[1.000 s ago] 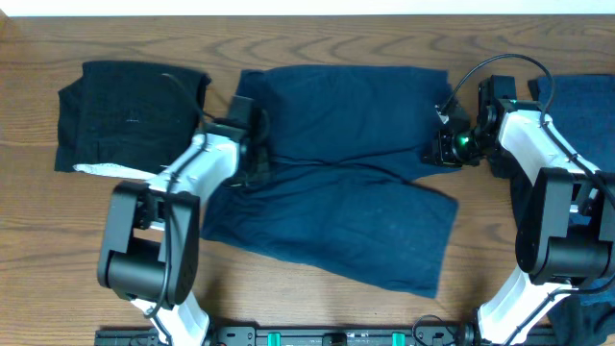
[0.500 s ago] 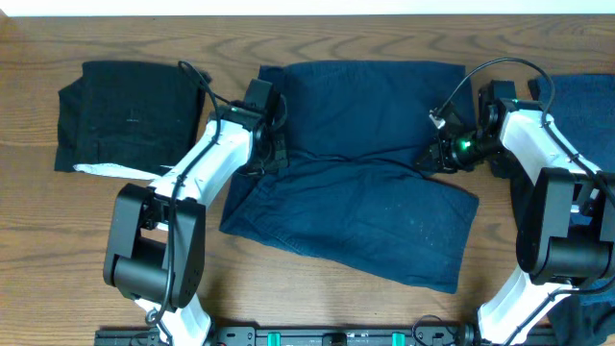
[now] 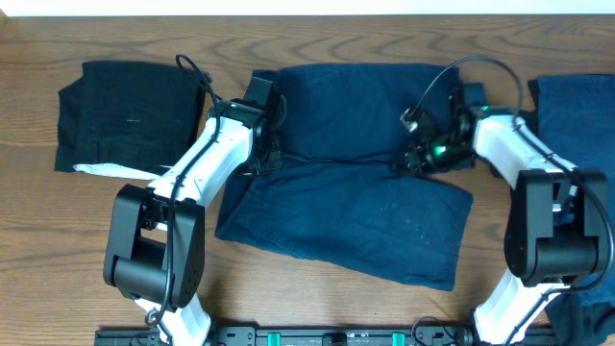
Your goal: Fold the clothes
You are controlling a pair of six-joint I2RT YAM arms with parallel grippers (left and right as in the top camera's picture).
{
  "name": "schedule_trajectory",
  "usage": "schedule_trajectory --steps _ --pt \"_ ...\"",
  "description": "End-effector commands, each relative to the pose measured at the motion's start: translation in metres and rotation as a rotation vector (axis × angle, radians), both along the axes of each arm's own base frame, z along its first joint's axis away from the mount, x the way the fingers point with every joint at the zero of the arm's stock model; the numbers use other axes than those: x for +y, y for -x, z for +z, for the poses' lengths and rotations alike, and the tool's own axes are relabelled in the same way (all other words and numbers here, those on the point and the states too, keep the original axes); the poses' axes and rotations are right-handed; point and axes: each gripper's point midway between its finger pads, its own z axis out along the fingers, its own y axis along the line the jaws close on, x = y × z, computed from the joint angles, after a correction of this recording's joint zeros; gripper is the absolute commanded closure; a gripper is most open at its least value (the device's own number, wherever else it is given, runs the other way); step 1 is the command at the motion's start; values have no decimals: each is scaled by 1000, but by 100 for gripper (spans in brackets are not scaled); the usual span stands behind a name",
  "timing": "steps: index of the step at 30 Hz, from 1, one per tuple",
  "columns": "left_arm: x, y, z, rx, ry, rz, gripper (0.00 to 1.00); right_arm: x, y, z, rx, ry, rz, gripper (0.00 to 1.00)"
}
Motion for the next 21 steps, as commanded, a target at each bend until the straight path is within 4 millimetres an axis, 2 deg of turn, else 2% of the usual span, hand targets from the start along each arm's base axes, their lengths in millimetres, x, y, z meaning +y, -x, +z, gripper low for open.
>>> schedule_trajectory --steps 1,7,10,14,15,16,18,20,21 --pt "21 1 -7 -3 -116 4 94 -23 14 -40 71 194 -75 99" --pt "28 9 -22 8 -144 5 94 -34 20 -62 61 214 -132 99" --pt "40 13 -27 7 -201 10 94 -44 20 -66 65 259 -154 99" --pt "48 17 -33 7 -239 15 93 -46 18 -67 64 264 -166 99" --pt "49 18 -35 8 -239 15 88 -46 17 -67 61 264 -166 99" --pt "49 19 -37 7 -239 15 76 -46 17 -67 61 268 -167 99" --pt "50 18 -38 -1 -243 15 66 -48 17 -67 60 276 -168 99" --pt "52 15 -38 -13 -253 6 49 -49 17 -68 59 285 -169 99" --pt "54 13 -37 -22 -266 -3 46 -51 17 -69 58 296 -171 99"
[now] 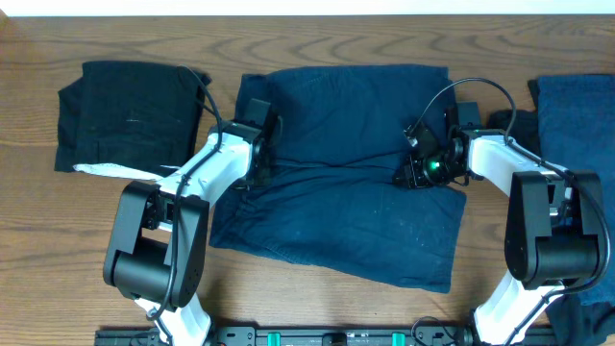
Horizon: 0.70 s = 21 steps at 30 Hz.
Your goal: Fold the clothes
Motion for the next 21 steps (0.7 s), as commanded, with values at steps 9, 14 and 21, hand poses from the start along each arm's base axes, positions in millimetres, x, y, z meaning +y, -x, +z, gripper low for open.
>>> schedule_trajectory --steps 9,14,21 --pt "19 -31 43 -92 -73 -27 46 -20 -19 2 -12 95 -39 78" --pt "-10 -26 55 -88 105 -49 89 -11 -43 48 -27 43 -32 66" --pt "-66 0 47 46 433 -87 94 -13 -11 69 160 55 -30 99"
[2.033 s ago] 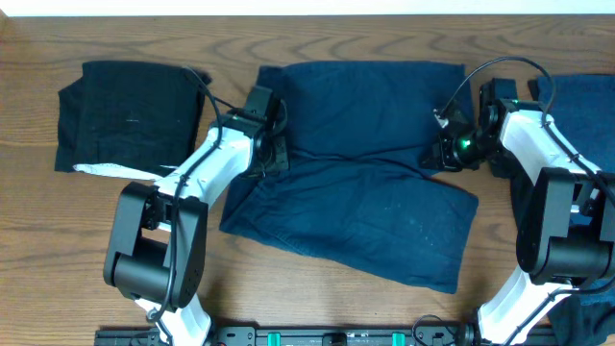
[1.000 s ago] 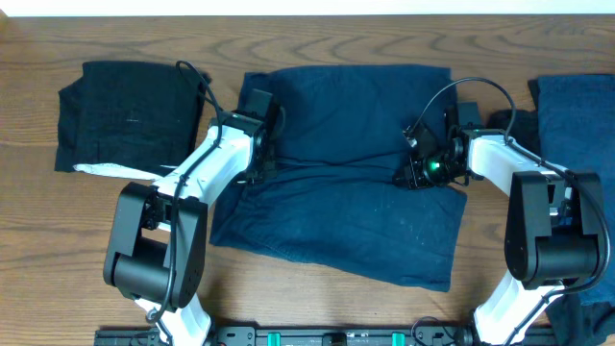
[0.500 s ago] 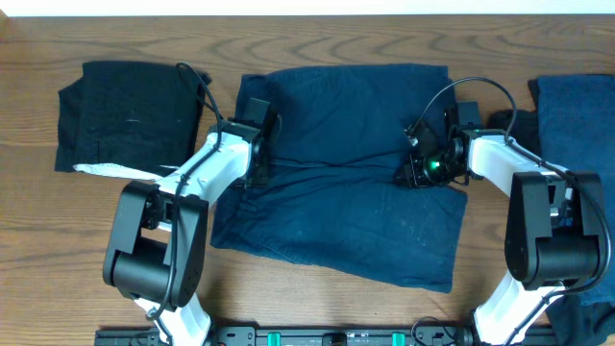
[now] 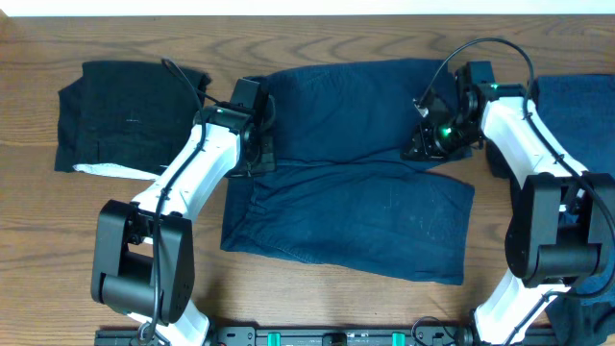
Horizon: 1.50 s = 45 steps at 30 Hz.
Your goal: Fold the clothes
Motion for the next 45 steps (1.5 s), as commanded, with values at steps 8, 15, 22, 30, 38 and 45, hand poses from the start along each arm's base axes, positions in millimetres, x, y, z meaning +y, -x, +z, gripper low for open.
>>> schedule_trajectory --steps 8,15,22,30,38,45 --pt "-25 25 -26 138 148 -42 94 -50 48 -46 233 271 -152 99" --pt "-21 32 -53 209 118 -46 94 -81 53 -73 233 321 -269 99" --pt "-12 17 -62 163 76 -32 94 -105 22 -76 122 291 -367 99" --pt "-18 -8 -61 65 104 -10 94 -109 -2 -81 33 286 -385 99" --pt "-16 -34 -55 -31 129 6 94 -114 -39 -80 -116 272 -405 98" --pt "-15 -48 9 -136 183 14 94 -107 -46 -42 -101 226 -395 79"
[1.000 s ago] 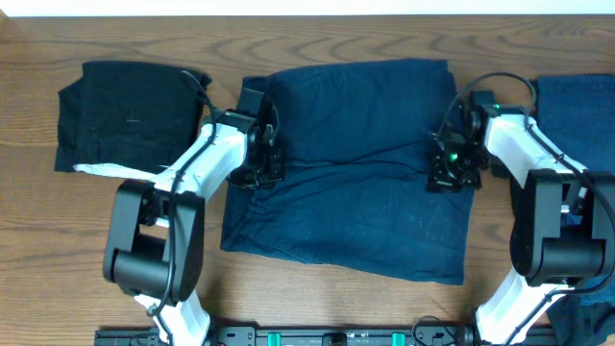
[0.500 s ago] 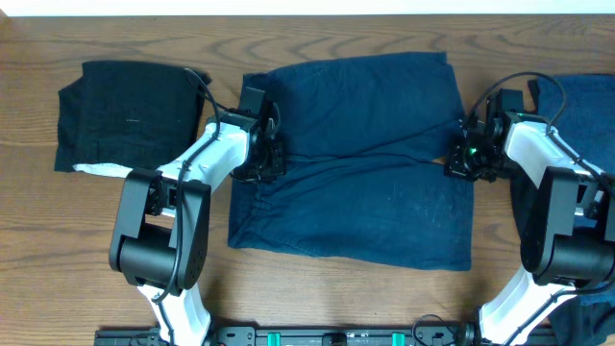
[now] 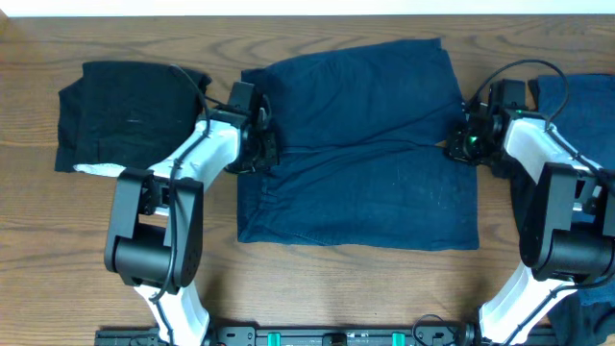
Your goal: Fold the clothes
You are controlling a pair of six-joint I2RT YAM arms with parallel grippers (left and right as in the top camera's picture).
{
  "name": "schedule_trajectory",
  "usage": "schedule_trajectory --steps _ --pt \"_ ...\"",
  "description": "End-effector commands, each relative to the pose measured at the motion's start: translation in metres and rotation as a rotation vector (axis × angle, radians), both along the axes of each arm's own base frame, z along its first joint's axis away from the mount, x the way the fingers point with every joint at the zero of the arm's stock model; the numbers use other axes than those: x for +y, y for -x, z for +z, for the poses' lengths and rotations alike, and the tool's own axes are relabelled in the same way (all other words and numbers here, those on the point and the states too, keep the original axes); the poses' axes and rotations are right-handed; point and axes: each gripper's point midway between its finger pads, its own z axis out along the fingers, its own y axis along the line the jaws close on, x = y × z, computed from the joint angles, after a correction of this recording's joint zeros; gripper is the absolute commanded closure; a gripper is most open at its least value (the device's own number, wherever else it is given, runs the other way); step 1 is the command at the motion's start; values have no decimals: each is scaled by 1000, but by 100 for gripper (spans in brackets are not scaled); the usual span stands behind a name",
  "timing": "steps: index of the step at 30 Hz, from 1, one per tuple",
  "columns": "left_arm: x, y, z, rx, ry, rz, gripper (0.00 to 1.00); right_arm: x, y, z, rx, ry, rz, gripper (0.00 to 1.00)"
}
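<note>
A navy garment point(image 3: 360, 154) lies folded in two in the middle of the table, the upper layer's edge running across its middle. My left gripper point(image 3: 261, 150) sits at the left end of that fold line, shut on the cloth's edge. At the right end my right gripper point(image 3: 462, 145) is also shut on the edge. Both sets of fingers are mostly hidden under the wrists.
A folded black garment point(image 3: 130, 115) with a white strip at its lower edge lies at the left. More blue cloth point(image 3: 581, 106) lies at the right edge, behind the right arm. The arm bases stand at the front edge.
The right gripper has moved from inside the garment out to its right edge. The garment's lower left corner has drawn in, its outline is now squarer, and the upper layer reaches further right.
Both grippers stayed at the ends of the fold line throughout. The garment first lay skewed, lower half slanting down to the right. Then it had shifted toward the front left, then back up. Now it lies as a nearly square folded block.
</note>
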Motion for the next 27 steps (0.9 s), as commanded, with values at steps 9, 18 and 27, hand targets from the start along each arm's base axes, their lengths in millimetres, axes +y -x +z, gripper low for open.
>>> schedule_trajectory --steps 9,18,27 --pt "0 0 136 -277 71 9 94 5 55 78 187 -46 -114 61" --pt "12 7 120 -236 2 29 89 -21 131 77 403 145 -339 57" --pt "21 8 105 -206 -52 42 88 -14 178 39 494 139 -405 60"
